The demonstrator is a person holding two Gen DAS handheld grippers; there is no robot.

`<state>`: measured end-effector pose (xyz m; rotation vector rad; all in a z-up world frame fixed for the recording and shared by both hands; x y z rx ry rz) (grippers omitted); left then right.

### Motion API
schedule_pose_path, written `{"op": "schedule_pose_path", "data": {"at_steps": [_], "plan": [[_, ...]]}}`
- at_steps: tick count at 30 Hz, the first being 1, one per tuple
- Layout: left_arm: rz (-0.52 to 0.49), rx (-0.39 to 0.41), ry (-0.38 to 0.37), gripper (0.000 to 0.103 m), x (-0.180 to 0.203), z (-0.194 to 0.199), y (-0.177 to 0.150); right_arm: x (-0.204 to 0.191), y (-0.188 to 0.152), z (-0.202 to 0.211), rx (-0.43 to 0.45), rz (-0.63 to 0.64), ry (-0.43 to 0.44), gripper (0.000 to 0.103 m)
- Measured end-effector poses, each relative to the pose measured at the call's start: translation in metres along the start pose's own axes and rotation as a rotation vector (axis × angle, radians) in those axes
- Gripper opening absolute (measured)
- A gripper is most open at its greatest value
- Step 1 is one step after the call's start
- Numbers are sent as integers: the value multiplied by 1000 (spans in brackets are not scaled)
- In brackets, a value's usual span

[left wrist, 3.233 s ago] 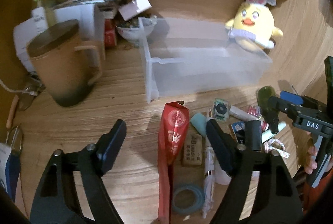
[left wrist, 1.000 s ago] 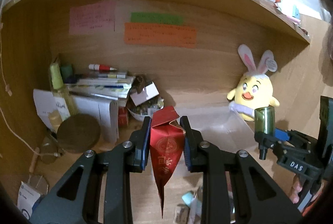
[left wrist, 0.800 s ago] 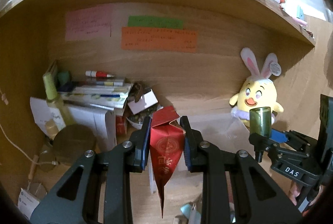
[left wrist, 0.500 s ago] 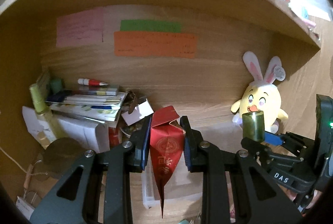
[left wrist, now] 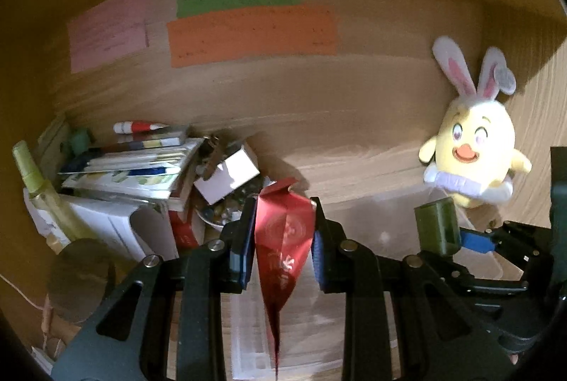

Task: Organize objects
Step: 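Carry the bottle and red packet up toward the clear plastic box, then lower both items into the box and open both tools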

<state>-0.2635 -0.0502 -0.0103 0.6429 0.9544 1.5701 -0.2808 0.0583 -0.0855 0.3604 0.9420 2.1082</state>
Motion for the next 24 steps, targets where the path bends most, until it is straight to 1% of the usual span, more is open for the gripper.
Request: {"op": "schedule_pose_path", "data": {"at_steps": [3, 7, 11, 14, 15, 16, 17, 18, 19, 21, 23, 24], "plan": [[-30, -26, 3, 27, 9, -10, -6, -1, -5, -9, -27, 18, -8, 41], [-55, -80, -11, 28, 21, -26, -17, -2, -9, -15, -46, 37, -17, 41], [-52, -135, -45, 28, 29, -40, -29, -3, -12, -19, -64, 41, -15, 41], [-53, -157, -73, 31, 33, -42, -33, -2, -12, -22, -77, 25, 5, 41], [-52, -162, -83, 34, 34, -41, -33, -2, -12, -22, -78, 21, 9, 41], [-50, -168, -95, 42, 35, -40, -34, -2, -11, -22, -75, 23, 7, 41], [-49, -170, -107, 46, 37, -39, -34, -2, -11, -23, -75, 23, 4, 41], [-50, -169, -112, 55, 38, -38, -34, -2, -12, -23, -77, 24, 4, 41], [-52, -165, -116, 60, 40, -37, -33, -2, -12, -23, -77, 24, 4, 41], [-63, -155, -123, 60, 42, -33, -32, -3, -11, -22, -81, 23, 9, 41], [-71, -151, -130, 60, 44, -29, -31, -2, -10, -20, -79, 20, 13, 44], [-73, -150, -134, 61, 44, -27, -31, -1, -9, -19, -77, 20, 11, 48]]}}
Point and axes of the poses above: each gripper's, at about its wrist camera, not at the fingertips, and z roughly against the way its jaws point, x to its right, y to its top, the point moved 10 cm from there along -z, roughly the way its jaws point, and after that the axes turned 4 degrees about y, right-handed, at the moved point
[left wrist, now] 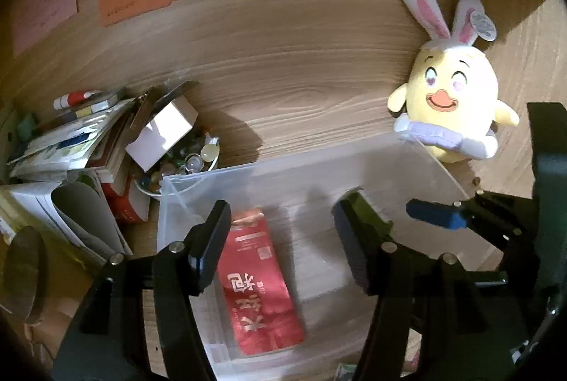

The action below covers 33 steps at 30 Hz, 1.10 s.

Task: Organize objects
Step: 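Lower both items into the box and open both tools, then move both tools back down toward the remaining desk items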

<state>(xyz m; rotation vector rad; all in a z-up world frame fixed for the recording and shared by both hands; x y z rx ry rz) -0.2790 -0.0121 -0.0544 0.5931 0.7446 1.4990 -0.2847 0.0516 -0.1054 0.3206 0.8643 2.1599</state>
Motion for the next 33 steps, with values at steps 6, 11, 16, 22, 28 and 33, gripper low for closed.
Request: {"op": "schedule_pose_path", "data": {"at_steps": [6, 11, 16, 22, 28, 33], "plan": [[24, 10, -32, 70, -2, 17, -1, 0, 7, 17, 38, 20, -18, 59], [33, 37, -30, 86, -9, 41, -3, -2, 10, 41, 82, 36, -29, 69], [39, 58, -39, 96, -14, 63, -9, -6, 3, 69, 120, 54, -38, 81], [24, 50, -29, 98, -17, 81, -31, -16, -16, 96, 149, 53, -23, 82], [20, 38, -22, 98, -21, 96, -57, -26, -39, 112, 160, 34, 1, 82], [23, 11, -24, 99, -23, 102, -81, -33, -62, 117, 141, 20, 17, 82]]}}
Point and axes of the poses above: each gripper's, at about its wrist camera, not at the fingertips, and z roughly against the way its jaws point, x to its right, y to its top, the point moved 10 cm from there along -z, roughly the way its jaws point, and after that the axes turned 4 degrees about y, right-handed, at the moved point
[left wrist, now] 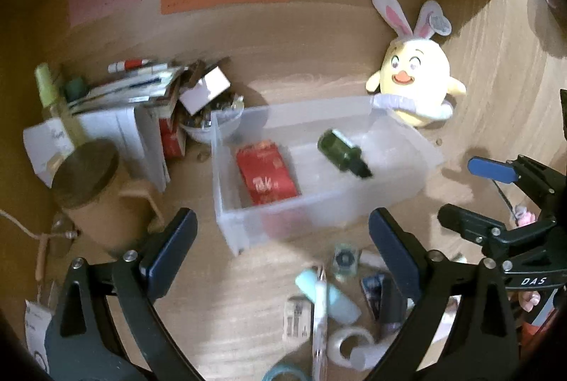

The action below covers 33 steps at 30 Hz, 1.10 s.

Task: Organize objects
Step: 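Move both tools back down toward the remaining desk items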

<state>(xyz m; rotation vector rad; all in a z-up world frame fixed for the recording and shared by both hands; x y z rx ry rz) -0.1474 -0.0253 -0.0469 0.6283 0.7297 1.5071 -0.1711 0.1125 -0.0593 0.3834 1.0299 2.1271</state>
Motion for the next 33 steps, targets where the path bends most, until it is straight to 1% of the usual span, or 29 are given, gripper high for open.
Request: {"op": "schedule_pose_path", "data": {"at_steps": [7, 13, 15, 17, 19, 21, 23, 26, 28, 33], "plan": [[36, -52, 4, 99, -8, 3, -37, -12, -33, 4, -36, -1, 11, 82], [65, -92, 16, 99, -16, 8, -69, -14, -66, 7, -87, -72, 55, 81], [90, -110, 40, 99, -21, 9, -80, -15, -78, 9, -109, -87, 70, 81], [100, -126, 41, 99, -24, 11, -90, -16, -89, 10, -132, -94, 73, 78], [112, -141, 38, 99, -26, 13, -100, -16, -98, 9, -156, -90, 68, 69], [122, -152, 35, 99, -26, 16, -108, -16, -104, 9, -175, -93, 73, 62], [129, -161, 30, 99, -26, 17, -115, -17, -109, 7, -192, -99, 92, 58], [137, -176, 24, 99, -25, 19, -125, -18, -114, 7, -200, -92, 91, 51], [138, -182, 28, 99, -25, 19, -130, -17, -113, 8, -199, -95, 92, 44], [168, -200, 20, 99, -29, 18, -141, 1, -118, 4, -213, -101, 32, 41]]}}
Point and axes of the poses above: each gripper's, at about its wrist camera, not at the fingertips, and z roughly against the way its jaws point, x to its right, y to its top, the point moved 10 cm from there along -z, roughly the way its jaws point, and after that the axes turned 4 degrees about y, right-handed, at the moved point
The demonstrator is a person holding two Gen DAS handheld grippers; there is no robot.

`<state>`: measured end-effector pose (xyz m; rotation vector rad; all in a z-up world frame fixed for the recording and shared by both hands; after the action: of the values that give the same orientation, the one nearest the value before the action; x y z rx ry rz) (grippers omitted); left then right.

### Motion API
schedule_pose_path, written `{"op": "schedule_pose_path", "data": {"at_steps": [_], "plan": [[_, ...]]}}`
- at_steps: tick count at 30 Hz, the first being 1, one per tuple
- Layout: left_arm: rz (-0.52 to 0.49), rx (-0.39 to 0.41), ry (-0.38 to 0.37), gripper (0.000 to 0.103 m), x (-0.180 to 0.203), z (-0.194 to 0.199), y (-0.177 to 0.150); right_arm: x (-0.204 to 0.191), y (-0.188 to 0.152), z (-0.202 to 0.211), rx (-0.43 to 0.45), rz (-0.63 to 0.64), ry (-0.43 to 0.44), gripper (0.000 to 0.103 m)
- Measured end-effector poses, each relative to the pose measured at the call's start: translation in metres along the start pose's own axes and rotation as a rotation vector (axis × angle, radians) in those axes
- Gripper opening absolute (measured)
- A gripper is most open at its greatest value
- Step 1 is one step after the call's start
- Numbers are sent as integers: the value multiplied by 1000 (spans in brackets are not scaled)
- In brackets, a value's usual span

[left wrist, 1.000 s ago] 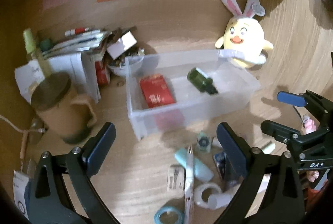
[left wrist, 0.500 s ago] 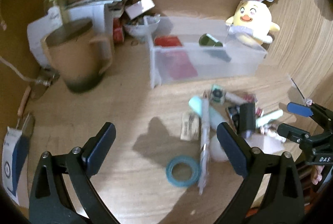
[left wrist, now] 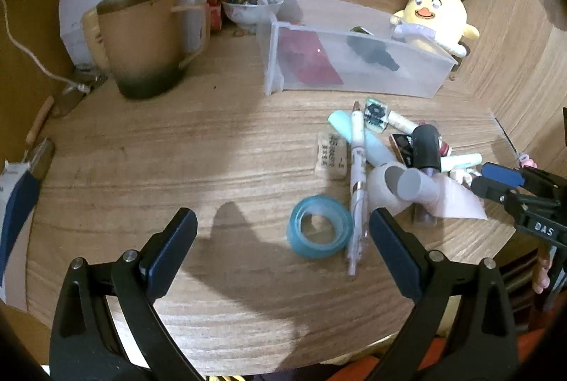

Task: Organize objects
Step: 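Move both tools back down toward the remaining desk items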

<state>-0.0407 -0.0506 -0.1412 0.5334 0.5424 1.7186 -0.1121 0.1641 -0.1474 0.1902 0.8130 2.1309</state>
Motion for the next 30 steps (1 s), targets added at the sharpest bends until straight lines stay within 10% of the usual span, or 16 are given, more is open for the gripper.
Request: {"op": "schedule_pose_path", "data": {"at_steps": [17, 22, 30], "plan": [[104, -4, 39, 99, -34, -10, 1, 34, 4, 4, 1, -105, -30, 40], [74, 25, 7, 99, -26, 0, 2, 21, 9, 10, 22, -95, 0, 70], [43, 8, 21, 98, -20, -11, -2, 7, 12, -13, 3, -64, -28, 74]]}}
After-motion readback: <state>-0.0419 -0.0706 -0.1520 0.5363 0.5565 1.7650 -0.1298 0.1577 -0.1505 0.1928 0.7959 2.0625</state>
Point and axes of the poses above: each gripper's, at about its wrist camera, not at the fingertips, and z roughly against the way its jaws point, x to its right, y to its top, the point moved 10 cm from there along -z, roughly the way its jaws point, and after that the axes turned 4 degrees about y, right-handed, at the moved point
